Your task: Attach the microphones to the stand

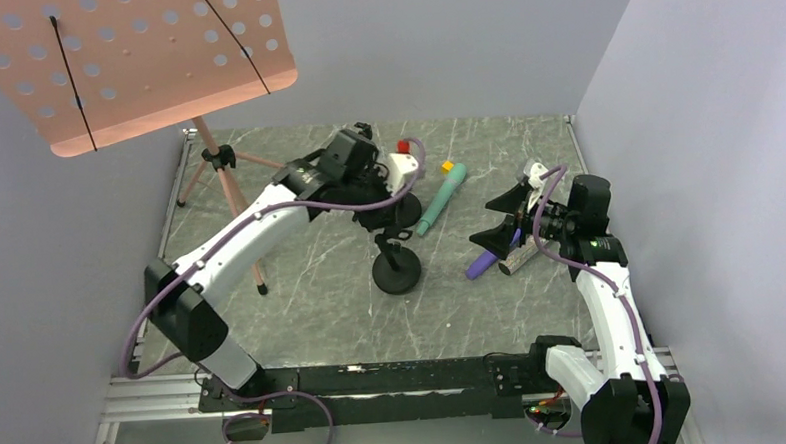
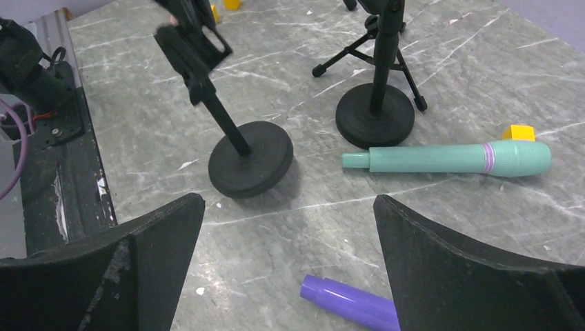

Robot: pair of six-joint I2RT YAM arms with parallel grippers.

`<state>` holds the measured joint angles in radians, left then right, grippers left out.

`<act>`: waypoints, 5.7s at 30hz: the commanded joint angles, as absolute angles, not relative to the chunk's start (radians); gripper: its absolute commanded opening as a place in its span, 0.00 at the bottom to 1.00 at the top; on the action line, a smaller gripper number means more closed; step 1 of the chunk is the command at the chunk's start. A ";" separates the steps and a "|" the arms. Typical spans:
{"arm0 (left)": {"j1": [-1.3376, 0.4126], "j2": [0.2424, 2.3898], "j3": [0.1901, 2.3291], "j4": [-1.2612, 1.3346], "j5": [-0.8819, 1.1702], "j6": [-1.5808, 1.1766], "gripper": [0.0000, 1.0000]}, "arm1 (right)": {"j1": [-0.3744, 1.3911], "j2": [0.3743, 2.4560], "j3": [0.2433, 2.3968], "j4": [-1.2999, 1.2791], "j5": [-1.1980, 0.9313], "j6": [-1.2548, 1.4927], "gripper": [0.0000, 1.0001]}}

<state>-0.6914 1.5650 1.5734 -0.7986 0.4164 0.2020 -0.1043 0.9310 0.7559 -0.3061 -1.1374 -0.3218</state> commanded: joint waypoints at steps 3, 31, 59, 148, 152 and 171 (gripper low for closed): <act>-0.785 1.620 1.630 -0.823 0.364 0.287 0.00 | -0.089 0.910 0.747 -0.300 -1.177 -0.359 1.00; -0.816 1.085 1.107 -0.412 0.220 -0.061 0.73 | -0.078 0.903 0.735 -0.334 -1.174 -0.429 1.00; -0.806 0.379 0.432 -0.285 -0.112 -0.598 0.99 | 0.213 1.648 1.198 -0.377 -0.028 0.441 1.00; -0.850 1.475 1.153 0.497 0.340 -0.706 0.70 | 0.086 1.115 0.878 0.077 -1.440 0.157 0.10; -0.853 1.476 1.139 0.521 0.381 -0.717 0.68 | 0.084 1.121 0.868 0.114 -1.435 0.188 0.10; -0.865 1.489 1.109 0.532 0.382 -0.716 0.33 | 0.083 1.155 0.861 0.119 -1.445 0.177 0.13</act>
<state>-0.8494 1.4963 1.0992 0.5079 0.3557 -0.7258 0.0803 1.1439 0.8330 0.0772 -1.4330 0.2012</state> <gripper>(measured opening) 0.486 0.415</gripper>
